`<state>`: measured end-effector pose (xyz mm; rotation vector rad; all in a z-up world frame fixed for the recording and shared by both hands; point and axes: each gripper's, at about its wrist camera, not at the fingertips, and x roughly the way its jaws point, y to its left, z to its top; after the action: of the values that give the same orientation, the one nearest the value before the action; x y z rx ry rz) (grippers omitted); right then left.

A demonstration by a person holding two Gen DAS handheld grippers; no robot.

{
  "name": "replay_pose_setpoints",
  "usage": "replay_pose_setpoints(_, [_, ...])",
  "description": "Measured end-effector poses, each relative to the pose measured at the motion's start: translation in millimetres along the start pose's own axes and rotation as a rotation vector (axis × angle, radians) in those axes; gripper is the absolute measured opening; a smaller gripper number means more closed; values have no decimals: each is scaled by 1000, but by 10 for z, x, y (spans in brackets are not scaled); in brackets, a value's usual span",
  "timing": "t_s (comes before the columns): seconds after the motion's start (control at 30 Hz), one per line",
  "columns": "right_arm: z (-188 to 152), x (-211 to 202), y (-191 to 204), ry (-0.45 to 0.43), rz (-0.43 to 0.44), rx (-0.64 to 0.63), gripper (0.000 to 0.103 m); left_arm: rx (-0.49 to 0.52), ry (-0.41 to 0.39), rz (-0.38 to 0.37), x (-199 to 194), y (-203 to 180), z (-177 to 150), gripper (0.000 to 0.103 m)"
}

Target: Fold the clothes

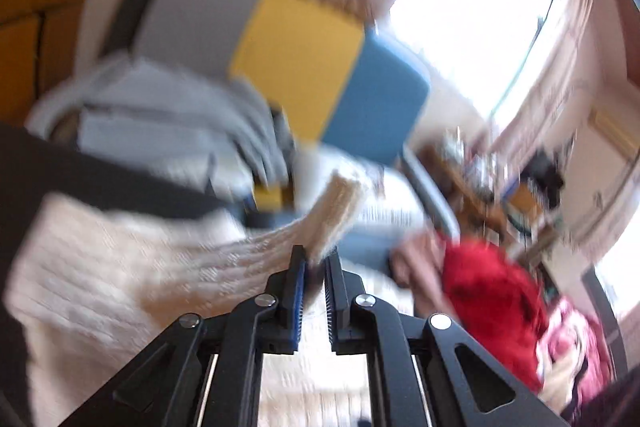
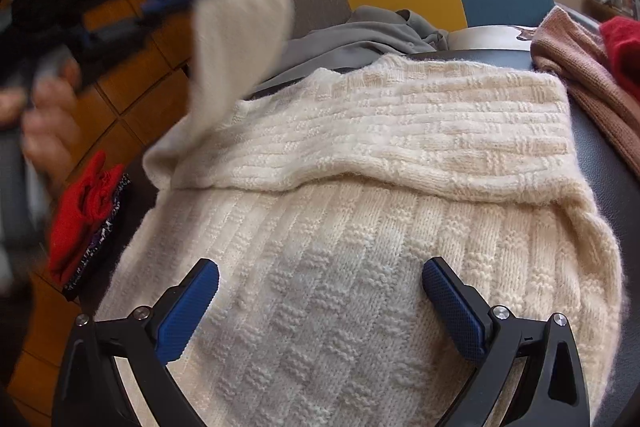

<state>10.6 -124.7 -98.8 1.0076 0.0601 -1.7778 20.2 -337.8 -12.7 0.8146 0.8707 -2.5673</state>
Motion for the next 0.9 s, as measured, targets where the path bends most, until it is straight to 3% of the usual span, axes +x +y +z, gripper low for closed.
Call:
replay_pose_setpoints(0.1, [5,-11,-41,-7,26,22,103,-14,57,14,117,115,-308,20])
replay_pose_setpoints(0.2, [13,-19,-77,-12,47,45,103,-62,25,27,-122,394,-522,25])
replay_pose_setpoints(0.33, [103,-101,-78,-40,67,89,100,-125,-16,100,-480,933,-752,26])
replay_pose_setpoints(0.5, [398,-118,-106,-118,137,209,99,-293,-2,154,-757,1662,-1053,26])
replay_pose_setpoints(0.67, [573,190,-295,-128,267,479,97,-349,-30,114,-880,1954,-1198,26])
replay_pose_setpoints(0.77, [603,387,-371,-131,248,586,95,-345,-36,91,-864,1986,-1233,26])
replay_pose_setpoints(0.83, [618,429,-362,-149,219,607,88,-365,-36,65,-858,2027,-1249,26])
replay_pose_setpoints(0.9, [633,470,-353,-166,191,628,86,-400,-34,-3,-851,2095,-1194,29])
